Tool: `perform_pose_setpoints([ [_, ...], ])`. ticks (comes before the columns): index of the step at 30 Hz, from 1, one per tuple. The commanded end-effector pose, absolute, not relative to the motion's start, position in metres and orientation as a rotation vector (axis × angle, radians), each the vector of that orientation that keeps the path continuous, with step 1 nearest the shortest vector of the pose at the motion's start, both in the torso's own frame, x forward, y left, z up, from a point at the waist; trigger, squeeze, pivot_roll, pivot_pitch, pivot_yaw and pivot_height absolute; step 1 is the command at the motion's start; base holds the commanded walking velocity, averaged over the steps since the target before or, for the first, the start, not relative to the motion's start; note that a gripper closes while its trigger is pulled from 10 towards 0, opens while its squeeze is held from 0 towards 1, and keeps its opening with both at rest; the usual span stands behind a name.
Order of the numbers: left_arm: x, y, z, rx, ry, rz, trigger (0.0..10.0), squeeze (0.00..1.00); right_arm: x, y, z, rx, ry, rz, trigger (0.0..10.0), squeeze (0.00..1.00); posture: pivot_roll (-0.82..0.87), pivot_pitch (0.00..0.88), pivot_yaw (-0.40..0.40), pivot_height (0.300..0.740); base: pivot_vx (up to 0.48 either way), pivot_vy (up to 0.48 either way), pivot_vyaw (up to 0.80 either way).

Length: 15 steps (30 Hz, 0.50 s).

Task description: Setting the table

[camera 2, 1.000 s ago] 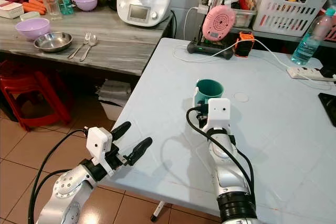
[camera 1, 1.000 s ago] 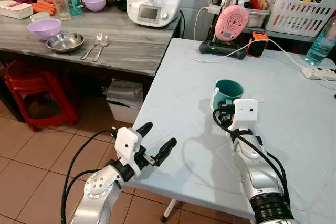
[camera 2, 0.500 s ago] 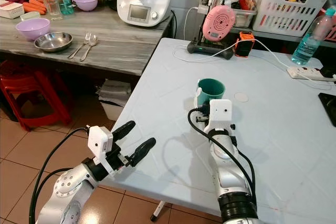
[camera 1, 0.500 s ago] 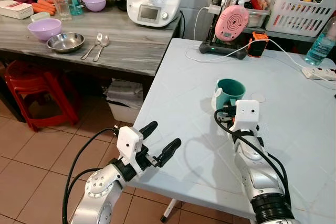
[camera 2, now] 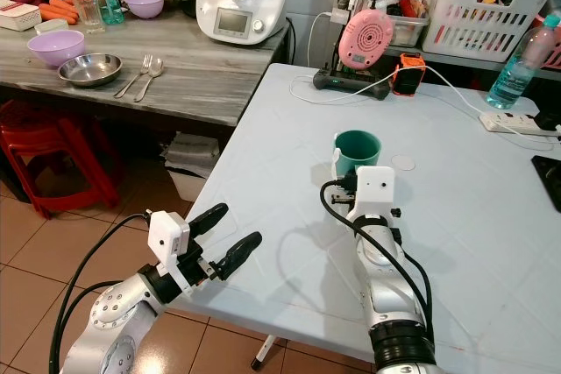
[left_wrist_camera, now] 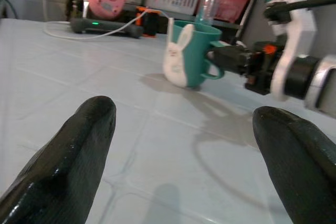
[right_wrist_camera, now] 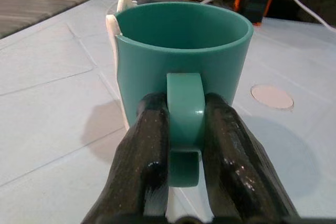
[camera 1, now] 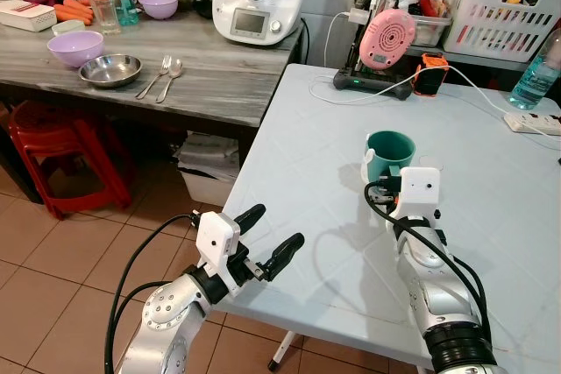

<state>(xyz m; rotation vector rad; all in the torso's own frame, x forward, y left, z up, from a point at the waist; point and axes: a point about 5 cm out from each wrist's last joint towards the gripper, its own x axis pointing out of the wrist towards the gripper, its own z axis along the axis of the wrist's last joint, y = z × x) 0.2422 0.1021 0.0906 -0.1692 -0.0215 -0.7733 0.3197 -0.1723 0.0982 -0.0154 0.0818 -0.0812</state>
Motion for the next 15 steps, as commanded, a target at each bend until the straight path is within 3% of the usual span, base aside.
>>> perform_pose_setpoints([
  [1,0.249,0.11,0.094,-0.118,-0.049,-0.683,10.0,0.0,0.316,-0.174,0.098,0.004,0.106,-0.069,10.0,0.0,0.0,0.0,-0.058,0.74,0.0,0.0,0.0],
  [7,0.27,0.136,0.096,-0.144,-0.037,-0.405,10.0,0.0,0.306,-0.184,0.104,-0.043,0.079,-0.033,10.0,0.0,0.0,0.0,-0.056,0.74,0.0,0.0,0.0],
  [9,0.273,0.143,0.096,-0.155,-0.033,-0.362,10.0,0.0,0.302,-0.19,0.11,-0.118,0.046,-0.045,10.0,0.0,0.0,0.0,-0.056,0.74,0.0,0.0,0.0],
  [15,0.279,0.144,0.1,-0.191,-0.054,-0.338,10.0,0.0,0.29,-0.2,0.111,-0.033,0.061,-0.077,10.0,0.0,0.0,0.0,-0.067,0.74,0.0,0.0,0.0],
])
